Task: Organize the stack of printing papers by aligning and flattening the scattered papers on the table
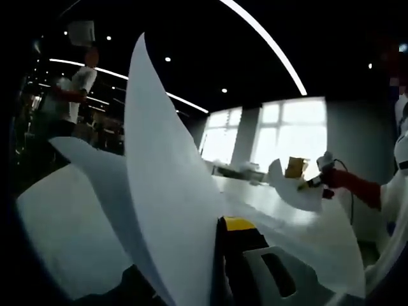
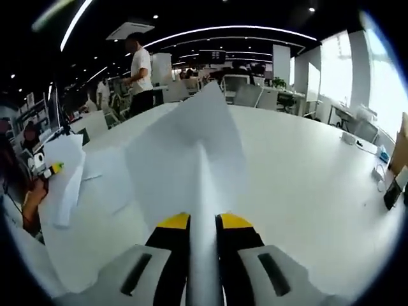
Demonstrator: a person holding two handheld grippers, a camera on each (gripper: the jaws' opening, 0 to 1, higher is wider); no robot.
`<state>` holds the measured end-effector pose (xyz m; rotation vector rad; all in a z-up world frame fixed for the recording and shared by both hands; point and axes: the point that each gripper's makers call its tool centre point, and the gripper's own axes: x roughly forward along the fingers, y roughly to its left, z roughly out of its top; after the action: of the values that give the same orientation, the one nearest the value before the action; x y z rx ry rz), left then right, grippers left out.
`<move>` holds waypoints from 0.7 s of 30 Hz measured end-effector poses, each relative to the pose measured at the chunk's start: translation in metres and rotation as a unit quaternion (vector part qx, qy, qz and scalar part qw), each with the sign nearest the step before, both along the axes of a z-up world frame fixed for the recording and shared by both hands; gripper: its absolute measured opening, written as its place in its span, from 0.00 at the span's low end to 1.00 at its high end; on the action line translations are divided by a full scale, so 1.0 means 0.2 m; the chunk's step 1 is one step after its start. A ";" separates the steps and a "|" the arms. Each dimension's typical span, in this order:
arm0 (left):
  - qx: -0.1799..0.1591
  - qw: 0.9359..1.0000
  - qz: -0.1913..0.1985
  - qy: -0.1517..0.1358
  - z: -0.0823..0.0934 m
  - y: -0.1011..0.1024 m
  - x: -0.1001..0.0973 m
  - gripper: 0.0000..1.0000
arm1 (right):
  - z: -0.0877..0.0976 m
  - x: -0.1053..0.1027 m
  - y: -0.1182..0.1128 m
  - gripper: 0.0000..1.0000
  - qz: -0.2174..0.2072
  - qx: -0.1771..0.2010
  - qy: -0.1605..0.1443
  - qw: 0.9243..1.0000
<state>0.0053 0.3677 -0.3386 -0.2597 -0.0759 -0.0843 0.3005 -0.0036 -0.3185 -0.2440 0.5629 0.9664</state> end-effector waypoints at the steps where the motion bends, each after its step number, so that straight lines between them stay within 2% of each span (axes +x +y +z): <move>1: 0.000 1.000 0.000 0.000 0.00 0.00 0.00 0.07 | 0.01 0.00 0.01 0.11 0.001 0.002 -0.001 1.000; 11: -0.005 1.000 0.004 0.000 0.00 0.01 0.00 0.07 | 0.06 -0.07 0.14 0.11 0.025 0.019 -0.012 0.999; 21: -0.013 1.000 0.003 -0.001 0.00 0.02 0.00 0.07 | 0.07 -0.10 0.23 0.11 0.047 0.014 -0.014 0.999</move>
<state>0.0053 0.3716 -0.3387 -0.2853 -0.0797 -0.0780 0.2813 0.0428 -0.3041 -0.2604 0.5160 1.0605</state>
